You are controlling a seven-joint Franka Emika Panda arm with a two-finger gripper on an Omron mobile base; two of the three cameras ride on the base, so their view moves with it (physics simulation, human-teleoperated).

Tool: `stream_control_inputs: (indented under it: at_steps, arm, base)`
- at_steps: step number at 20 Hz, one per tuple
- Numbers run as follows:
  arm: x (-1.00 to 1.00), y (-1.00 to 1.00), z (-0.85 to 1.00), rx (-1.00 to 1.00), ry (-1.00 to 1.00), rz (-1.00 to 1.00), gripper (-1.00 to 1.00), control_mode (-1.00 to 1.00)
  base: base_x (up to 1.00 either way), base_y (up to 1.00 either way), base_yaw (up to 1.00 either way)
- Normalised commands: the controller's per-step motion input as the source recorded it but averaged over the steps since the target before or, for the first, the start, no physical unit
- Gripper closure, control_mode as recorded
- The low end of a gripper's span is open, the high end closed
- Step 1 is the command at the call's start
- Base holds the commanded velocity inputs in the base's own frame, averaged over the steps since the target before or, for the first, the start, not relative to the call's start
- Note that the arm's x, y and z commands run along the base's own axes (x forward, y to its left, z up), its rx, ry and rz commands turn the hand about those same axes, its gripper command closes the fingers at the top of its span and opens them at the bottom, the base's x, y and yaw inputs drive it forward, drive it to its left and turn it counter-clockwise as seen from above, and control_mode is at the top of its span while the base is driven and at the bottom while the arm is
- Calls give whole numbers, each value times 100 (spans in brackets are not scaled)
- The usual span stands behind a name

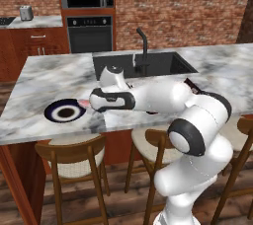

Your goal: Create a steak meal by picking up the steak and asparagus from the tray and placing them on the plate. Leave the chili pepper on the tray.

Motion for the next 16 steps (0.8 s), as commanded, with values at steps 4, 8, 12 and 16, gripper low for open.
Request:
stream_control_inputs:
  at_steps: [4, 8, 12, 16]
  arm:
    - [50, 59, -16, -8, 9, 0, 100, -100]
    - [49, 37, -12, -6, 7, 0, 100, -100]
    - [46, 27, -22, -4, 2, 0, 100, -100]
    - [45, 21, -31, -2, 0, 0, 100, -100]
  base:
    - [0, 0, 0]
    - [0, 0, 0]
    - [0, 0, 0]
    - [0, 0, 0]
